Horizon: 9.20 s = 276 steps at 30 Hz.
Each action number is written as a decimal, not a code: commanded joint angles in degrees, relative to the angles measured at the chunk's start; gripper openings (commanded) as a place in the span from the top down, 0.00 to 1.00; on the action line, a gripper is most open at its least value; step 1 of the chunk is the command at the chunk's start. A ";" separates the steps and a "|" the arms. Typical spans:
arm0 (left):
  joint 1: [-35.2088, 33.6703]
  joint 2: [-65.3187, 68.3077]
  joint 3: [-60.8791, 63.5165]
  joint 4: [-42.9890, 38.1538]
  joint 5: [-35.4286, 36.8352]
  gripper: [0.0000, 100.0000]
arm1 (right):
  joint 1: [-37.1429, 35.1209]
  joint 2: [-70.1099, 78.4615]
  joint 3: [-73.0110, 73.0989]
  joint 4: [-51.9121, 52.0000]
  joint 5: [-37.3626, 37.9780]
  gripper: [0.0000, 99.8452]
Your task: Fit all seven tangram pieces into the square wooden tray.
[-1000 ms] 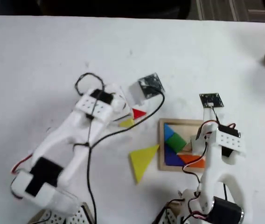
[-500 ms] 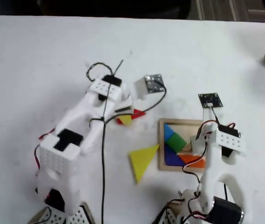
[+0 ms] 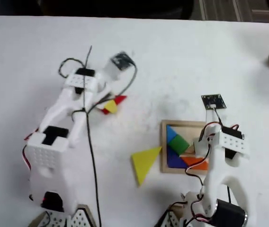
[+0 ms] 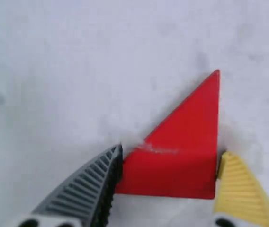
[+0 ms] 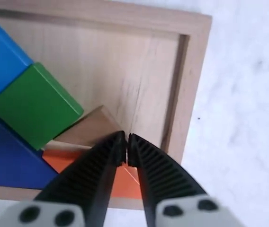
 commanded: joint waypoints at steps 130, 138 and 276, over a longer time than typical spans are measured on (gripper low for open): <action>-6.99 7.25 -16.26 35.60 37.80 0.92 | -3.03 -0.75 2.11 -4.26 0.79 0.98; -5.32 7.25 -27.52 43.43 37.45 0.92 | -3.03 -0.75 2.11 -4.26 0.79 0.98; -12.00 -7.08 8.44 1.14 33.76 0.65 | -3.03 -1.10 2.37 -3.12 0.88 0.98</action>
